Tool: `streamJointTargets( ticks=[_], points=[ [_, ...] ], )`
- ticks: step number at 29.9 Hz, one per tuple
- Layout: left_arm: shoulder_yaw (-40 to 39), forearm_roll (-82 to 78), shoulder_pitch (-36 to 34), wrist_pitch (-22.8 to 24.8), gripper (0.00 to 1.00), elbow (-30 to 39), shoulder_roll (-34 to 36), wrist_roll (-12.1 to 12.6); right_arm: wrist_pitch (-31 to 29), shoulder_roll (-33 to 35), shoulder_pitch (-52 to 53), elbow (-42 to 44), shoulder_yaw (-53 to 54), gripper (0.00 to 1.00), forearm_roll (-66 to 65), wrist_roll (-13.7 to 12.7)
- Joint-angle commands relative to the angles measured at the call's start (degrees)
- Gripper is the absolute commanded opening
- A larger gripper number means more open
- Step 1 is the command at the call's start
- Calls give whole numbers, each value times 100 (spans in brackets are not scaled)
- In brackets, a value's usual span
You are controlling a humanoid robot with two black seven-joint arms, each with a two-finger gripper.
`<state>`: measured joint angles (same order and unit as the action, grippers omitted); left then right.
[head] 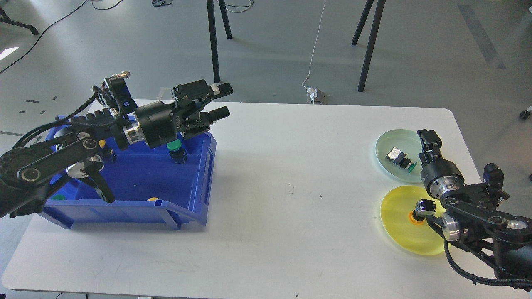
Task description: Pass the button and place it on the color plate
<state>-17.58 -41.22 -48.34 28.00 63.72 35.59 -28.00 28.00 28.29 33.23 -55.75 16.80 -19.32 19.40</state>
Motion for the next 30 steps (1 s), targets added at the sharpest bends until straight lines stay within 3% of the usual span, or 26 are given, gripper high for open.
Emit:
streamJointTargets(
  ticks=[1,12,19,22,26,28,30],
  points=[
    [0,0,0,0,82,0,0,0,0,-34,17,-427,95,98,16,-24],
    [-447,605,-26,0,82,-17,35,0,0,-78,1061,-955,236,99,411,-41],
    [-781,992,-36,0,83,-1132,88,0,-14,195,1283,-1439,1016,99,552,29],
    [-1123,1168,-9,0,84,-1677,80,0,-1442,160,1099,-1395,1562,99,709,186],
    [-1476,1712,26,0,86,-2468,-26,0,-3174,195,826,-1395,1923,99,1552,670],
    [-1502,1923,52,0,87,-2697,-96,0,-4307,195,808,-1247,1941,99,1939,688],
    [-1503,2038,44,0,87,-2751,-193,0,-5021,160,799,-931,1915,99,2195,688]
  ],
)
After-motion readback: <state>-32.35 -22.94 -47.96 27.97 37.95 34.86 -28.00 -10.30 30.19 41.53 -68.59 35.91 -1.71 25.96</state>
